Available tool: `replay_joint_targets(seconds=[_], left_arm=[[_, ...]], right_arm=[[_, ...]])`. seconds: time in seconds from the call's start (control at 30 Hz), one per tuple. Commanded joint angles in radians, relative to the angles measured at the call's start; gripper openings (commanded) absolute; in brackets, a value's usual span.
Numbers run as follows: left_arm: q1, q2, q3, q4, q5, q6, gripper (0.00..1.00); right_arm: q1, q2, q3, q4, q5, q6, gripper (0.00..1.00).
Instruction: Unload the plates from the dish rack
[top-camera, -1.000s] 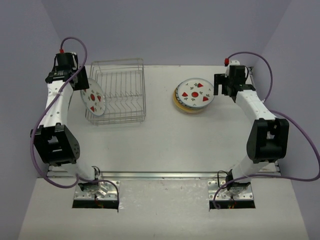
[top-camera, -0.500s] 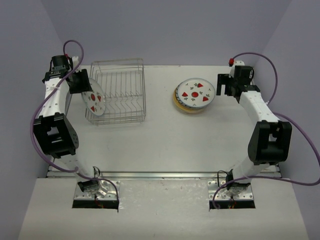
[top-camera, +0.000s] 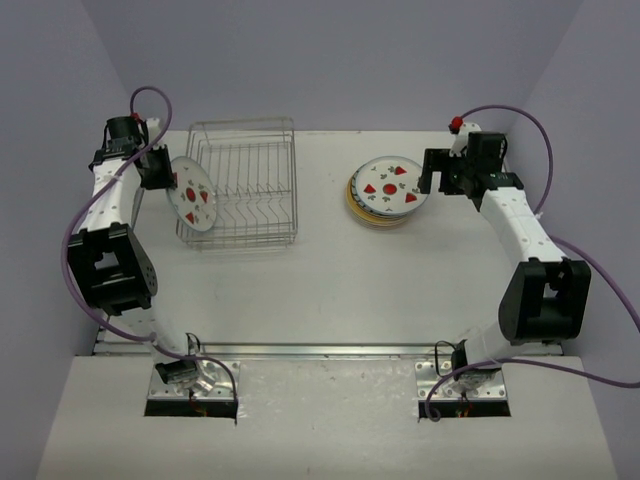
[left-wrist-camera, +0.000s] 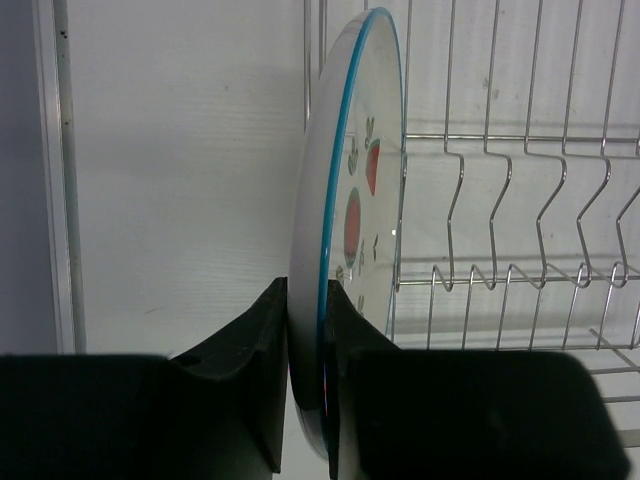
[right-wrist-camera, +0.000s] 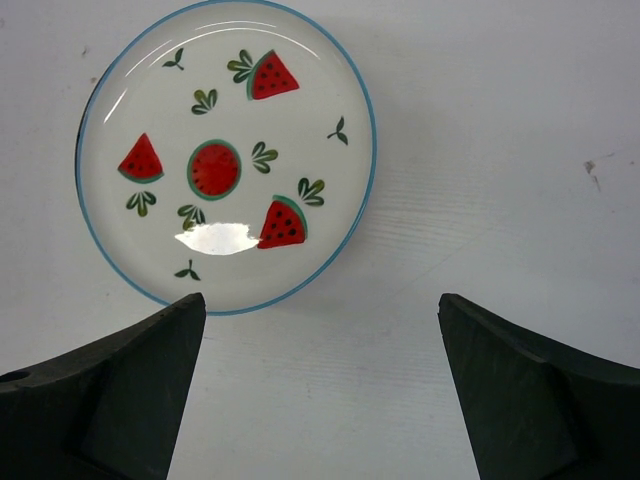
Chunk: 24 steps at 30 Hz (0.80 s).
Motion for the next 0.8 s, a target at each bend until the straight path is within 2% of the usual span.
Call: replay_joint_targets(seconds=[0.0,0.13,0.27,0.4,0.47,0.5,0.6,0.7,0.77], left_arm=[[-0.006,-0.015,0.052,0.005,-0.013,-0.006,0.00],[-0.006,-0.020,0.122,-0.013,-0.100,0.021,0.00],[-0.006,-0.050,0.164,-0.022,-0.093,0.034,0.00],[-0.007,-0.081,0.222,-0.046,-0.038,0.028,0.00],[-0.008,-0.075,0.326,-0.079,-0.005,0.023,0.00],[-0.008,-0.075,0.328,-0.094,-0.005,0.019,0.00],[-0.008,-0.050,0.530,-0.160,0.061,0.000,0.00],[-0.007,-0.045,0.670,-0.212,0.158,-0.029,0.00],[-0.008,-0.060,0.692,-0.211,0.209,-0.053,0.00]], right_arm=[[0.027,-0.056,0.004,-0.004,-0.056,0.030,0.99],[0.041,-0.067,0.005,-0.011,-0.077,0.042,0.99],[0.046,-0.077,0.006,-0.013,-0.086,0.048,0.99],[0.047,-0.084,0.009,-0.016,-0.091,0.053,0.99],[0.049,-0.088,0.012,-0.020,-0.112,0.059,0.99],[0.049,-0.088,0.012,-0.020,-0.112,0.059,0.99],[0.050,-0.101,0.010,-0.011,-0.148,0.070,0.99],[0.052,-0.133,-0.011,0.029,-0.243,0.081,0.99],[0.052,-0.157,-0.019,0.051,-0.358,0.095,0.99]])
